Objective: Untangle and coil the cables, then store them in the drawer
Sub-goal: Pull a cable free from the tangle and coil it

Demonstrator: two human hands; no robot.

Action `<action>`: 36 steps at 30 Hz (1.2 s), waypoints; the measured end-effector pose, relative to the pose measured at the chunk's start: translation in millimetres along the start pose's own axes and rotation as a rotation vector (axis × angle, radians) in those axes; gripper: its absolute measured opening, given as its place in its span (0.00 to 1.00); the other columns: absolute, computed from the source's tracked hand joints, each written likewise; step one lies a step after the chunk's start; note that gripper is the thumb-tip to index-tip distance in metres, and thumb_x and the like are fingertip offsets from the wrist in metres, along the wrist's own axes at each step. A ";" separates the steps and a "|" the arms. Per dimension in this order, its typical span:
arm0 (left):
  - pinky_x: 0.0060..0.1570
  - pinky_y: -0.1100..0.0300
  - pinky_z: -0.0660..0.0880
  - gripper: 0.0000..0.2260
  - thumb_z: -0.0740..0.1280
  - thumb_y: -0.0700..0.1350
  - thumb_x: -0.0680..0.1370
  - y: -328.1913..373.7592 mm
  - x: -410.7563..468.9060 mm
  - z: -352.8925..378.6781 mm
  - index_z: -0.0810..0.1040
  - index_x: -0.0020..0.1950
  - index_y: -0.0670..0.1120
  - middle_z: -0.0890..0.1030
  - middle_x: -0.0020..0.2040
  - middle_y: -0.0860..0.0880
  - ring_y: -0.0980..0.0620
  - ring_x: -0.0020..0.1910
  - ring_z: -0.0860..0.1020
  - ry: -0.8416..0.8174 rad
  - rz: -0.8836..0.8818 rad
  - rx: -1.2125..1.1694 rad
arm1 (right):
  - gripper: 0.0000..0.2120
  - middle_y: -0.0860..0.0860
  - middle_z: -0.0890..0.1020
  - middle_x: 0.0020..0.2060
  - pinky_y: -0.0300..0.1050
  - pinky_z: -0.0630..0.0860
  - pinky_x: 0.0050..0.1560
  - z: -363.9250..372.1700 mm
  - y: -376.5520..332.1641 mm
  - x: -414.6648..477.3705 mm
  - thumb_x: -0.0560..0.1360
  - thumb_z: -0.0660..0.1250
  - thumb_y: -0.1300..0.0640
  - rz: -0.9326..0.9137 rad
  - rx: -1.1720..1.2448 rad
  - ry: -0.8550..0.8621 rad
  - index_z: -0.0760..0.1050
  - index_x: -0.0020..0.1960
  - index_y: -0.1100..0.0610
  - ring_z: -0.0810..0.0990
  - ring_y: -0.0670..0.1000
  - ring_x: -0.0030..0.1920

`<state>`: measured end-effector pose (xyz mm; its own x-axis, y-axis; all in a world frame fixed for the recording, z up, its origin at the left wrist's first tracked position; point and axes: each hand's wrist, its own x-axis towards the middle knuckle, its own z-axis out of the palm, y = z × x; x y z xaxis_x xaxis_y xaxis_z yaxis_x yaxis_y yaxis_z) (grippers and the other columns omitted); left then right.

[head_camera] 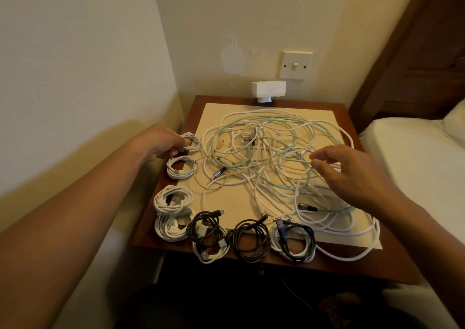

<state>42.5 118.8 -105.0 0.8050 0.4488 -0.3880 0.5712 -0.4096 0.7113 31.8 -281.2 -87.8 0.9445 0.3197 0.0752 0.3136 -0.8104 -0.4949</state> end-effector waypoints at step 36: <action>0.53 0.54 0.76 0.31 0.69 0.60 0.79 189.7 -239.2 37.9 0.64 0.78 0.53 0.73 0.63 0.49 0.50 0.56 0.76 0.180 0.902 0.104 | 0.05 0.47 0.84 0.48 0.49 0.84 0.54 -254.3 -140.7 -32.6 0.82 0.67 0.55 -0.460 0.367 0.450 0.80 0.55 0.48 0.84 0.46 0.52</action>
<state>-35.6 -96.3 100.6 0.9198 0.0385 0.3905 -0.2413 -0.7292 0.6404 -18.4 -302.5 199.5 0.6989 0.2911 0.6534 0.7091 -0.4015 -0.5796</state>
